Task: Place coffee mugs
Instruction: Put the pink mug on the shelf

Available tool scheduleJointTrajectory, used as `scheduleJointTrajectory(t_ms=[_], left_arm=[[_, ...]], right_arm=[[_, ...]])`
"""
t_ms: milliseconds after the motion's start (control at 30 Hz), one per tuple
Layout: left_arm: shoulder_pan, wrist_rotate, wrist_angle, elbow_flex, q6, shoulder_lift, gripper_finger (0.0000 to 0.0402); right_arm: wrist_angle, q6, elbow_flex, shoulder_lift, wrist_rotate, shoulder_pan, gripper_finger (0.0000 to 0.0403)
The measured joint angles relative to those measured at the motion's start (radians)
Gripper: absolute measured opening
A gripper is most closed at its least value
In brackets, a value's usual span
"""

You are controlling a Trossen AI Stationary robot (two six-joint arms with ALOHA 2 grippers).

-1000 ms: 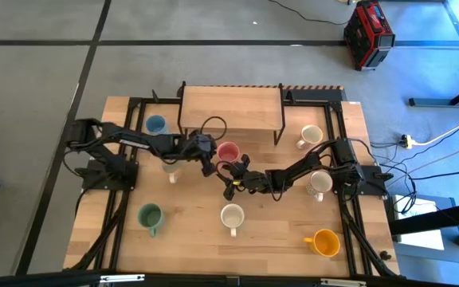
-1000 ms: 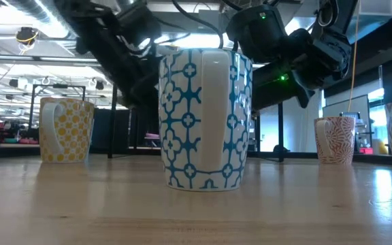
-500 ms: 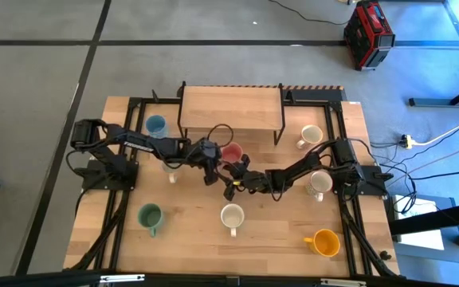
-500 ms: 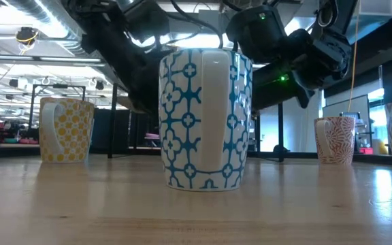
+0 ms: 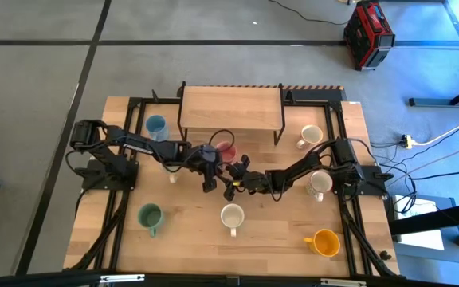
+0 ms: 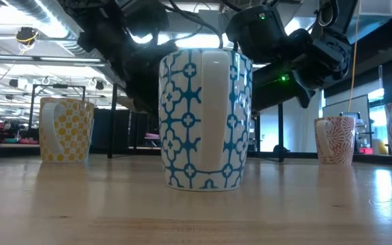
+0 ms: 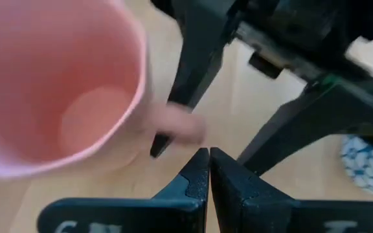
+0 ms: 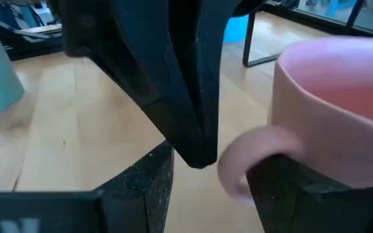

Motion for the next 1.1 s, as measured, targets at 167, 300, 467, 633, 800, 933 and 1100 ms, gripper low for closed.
scheduleJointTrajectory(t_ms=[167,300,467,633,800,933,1100], left_arm=[[0.0,0.01,0.028,0.0,0.0,0.0,0.0009],[-0.001,0.006,-0.009,-0.001,0.0,-0.018,0.0009],[-0.004,-0.005,-0.041,-0.001,0.006,-0.107,0.0009],[-0.004,-0.047,-0.114,-0.001,0.008,-0.23,0.0009],[-0.004,-0.084,-0.15,-0.001,0.008,-0.313,0.0009],[-0.003,-0.109,-0.159,-0.001,0.008,-0.351,0.0009],[-0.003,-0.109,-0.152,-0.002,0.008,-0.356,0.0009]], right_arm=[[0.001,0.0,0.0,0.0,-0.014,0.0,0.0175],[0.001,0.0,0.0,0.0,-0.025,0.0,0.0175],[-0.008,0.0,0.0,0.0,-0.025,0.0,0.0175],[-0.007,0.0,0.0,0.004,-0.025,0.0,0.0175],[0.018,-0.002,0.016,0.042,-0.033,0.0,0.0175],[0.031,-0.008,0.048,0.073,-0.009,-0.002,0.0175],[0.05,-0.027,0.107,0.114,-0.016,-0.014,0.0164]])
